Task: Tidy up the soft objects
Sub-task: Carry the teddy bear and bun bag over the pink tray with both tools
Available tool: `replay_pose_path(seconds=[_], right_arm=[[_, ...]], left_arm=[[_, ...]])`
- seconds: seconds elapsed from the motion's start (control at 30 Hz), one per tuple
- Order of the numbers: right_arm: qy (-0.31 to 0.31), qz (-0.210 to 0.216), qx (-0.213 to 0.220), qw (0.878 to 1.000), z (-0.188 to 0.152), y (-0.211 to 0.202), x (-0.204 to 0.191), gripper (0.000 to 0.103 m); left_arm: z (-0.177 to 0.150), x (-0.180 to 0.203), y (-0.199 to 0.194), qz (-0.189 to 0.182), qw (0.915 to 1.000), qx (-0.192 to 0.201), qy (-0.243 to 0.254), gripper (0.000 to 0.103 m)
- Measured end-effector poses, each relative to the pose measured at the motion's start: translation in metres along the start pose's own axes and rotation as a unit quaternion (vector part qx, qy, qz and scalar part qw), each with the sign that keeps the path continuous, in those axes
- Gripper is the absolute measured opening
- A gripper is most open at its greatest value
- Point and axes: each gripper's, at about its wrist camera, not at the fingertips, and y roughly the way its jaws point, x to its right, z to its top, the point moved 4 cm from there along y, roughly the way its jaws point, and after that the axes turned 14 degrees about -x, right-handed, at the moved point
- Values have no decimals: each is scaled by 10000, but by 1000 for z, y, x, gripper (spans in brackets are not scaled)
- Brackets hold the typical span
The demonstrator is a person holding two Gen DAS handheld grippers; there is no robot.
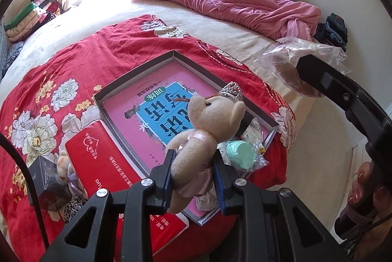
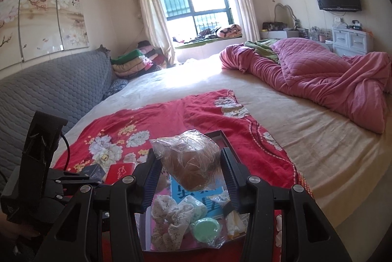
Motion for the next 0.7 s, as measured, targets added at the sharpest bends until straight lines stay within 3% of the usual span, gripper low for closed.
replay_pose_path(seconds=[0.7], right_arm=[[144,-99,-651,9977,-23,57,23,50]], left_arm=[[20,-13,59,217,9984,-522,5,29]])
